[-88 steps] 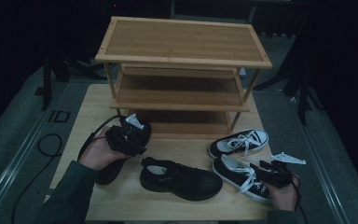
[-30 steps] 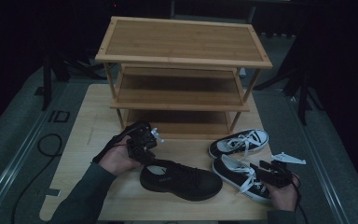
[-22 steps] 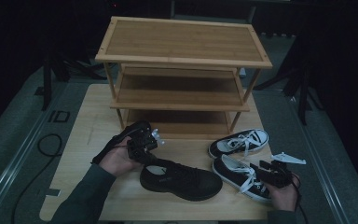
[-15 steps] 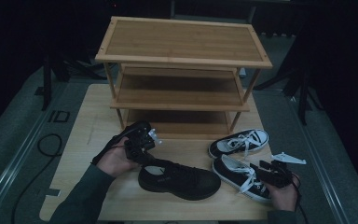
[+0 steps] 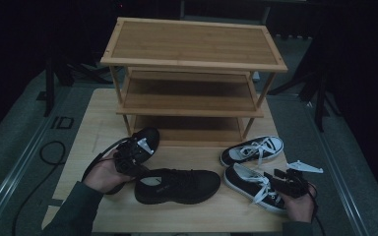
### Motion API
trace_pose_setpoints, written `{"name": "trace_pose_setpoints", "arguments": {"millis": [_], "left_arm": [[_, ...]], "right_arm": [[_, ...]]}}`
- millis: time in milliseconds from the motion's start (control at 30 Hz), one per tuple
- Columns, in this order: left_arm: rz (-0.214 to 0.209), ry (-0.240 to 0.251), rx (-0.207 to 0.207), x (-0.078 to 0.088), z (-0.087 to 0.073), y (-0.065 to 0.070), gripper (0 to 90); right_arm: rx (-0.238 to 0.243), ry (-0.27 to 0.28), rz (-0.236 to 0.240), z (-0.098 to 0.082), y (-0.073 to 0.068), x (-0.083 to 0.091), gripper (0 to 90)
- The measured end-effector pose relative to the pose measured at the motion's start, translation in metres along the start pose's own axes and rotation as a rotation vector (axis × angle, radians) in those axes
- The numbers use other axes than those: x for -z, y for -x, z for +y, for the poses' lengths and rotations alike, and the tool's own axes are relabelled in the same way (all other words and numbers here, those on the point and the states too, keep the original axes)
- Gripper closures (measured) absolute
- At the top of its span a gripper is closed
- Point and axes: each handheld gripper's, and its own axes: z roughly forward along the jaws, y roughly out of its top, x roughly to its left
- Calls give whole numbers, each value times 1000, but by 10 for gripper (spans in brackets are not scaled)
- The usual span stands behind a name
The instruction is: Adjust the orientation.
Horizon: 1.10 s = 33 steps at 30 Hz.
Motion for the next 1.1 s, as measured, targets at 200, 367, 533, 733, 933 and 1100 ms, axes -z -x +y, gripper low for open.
{"name": "trace_pose_setpoints", "arguments": {"millis": [200,367,533,733,933,1100], "left_arm": [[-11,-35,-34,3,-5,7,866],[-27,-23,-46,4,-3,10,805],[-31,-13,-59,-1,10,11,757],[-29,-27,-74,-11,24,12,745],[-33,-13,-80,-14,35,15,744],[-31,-22,-112,-19,46,19,749]], "right_arm": [[1,0,0,0,0,0,467],[1,0,0,0,0,0,467],[0,0,0,0,0,0,466],[1,0,3,0,0,0,464],[2,0,2,0,0,0,464],[2,0,3,0,0,0,464]]}}
